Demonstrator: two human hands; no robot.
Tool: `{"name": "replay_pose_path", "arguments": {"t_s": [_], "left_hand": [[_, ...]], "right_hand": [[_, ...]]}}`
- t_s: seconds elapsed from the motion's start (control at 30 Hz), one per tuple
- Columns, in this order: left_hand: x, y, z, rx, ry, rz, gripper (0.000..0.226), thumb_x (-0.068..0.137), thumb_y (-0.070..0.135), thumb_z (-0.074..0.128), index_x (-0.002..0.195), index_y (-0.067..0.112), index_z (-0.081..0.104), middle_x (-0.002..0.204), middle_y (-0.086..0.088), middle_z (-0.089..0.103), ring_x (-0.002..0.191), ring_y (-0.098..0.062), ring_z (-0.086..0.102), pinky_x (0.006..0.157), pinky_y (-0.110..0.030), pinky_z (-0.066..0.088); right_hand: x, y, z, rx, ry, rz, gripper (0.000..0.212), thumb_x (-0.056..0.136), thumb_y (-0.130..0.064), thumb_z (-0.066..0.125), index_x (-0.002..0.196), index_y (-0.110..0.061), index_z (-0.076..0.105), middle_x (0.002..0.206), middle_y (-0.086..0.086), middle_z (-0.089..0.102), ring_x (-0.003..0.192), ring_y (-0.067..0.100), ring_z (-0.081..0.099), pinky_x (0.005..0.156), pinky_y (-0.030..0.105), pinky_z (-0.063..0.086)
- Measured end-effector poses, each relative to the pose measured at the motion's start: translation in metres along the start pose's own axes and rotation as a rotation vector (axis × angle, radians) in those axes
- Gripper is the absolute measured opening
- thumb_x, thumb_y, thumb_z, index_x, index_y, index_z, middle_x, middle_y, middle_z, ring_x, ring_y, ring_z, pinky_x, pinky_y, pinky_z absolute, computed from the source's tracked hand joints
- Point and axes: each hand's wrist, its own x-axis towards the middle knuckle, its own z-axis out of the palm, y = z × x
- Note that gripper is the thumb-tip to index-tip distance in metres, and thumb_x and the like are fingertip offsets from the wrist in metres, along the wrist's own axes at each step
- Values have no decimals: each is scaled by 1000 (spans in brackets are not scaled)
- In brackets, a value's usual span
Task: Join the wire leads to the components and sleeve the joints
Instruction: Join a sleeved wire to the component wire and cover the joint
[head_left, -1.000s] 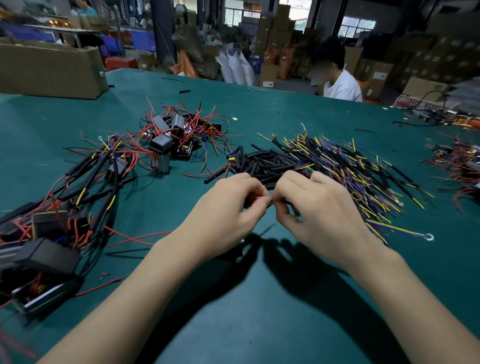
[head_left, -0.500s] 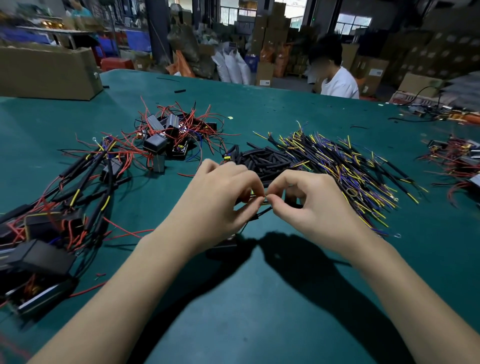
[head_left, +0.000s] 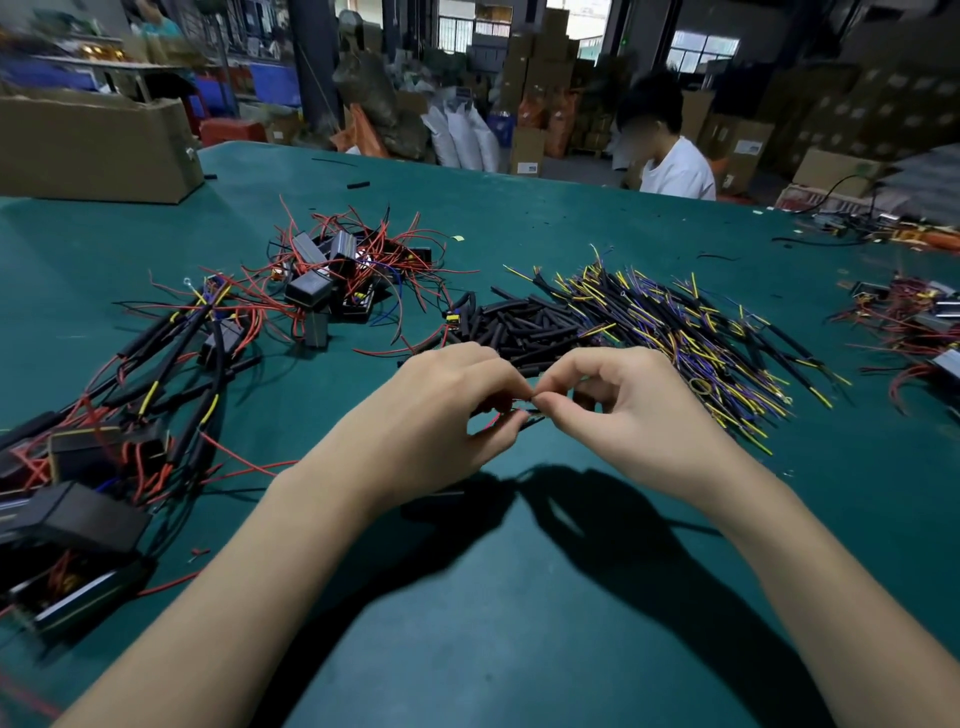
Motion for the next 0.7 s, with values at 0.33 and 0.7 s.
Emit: {"name": "replay_pose_path", "arguments": {"t_s": [0.33,0.7], "left_hand": [[0,3,-2,-126,-66,-62,6,80,8,70,84,6,66,72,-1,60,65,-5,47,63,-15,39],[-1,3,-2,-149,2,-48,4,84,11,65,84,7,66,73,2,59,67,-3,45,67,-7,33]], "right_hand": [[0,1,-5,88,-132,94,16,87,-9,64,75,-19,64,51,-19,51,47,7,34,46,20,28],[0,0,-7,136,-214,134,13,93,-14,58,83,-13,65,75,2,60,69,18,43,64,46,42]]}}
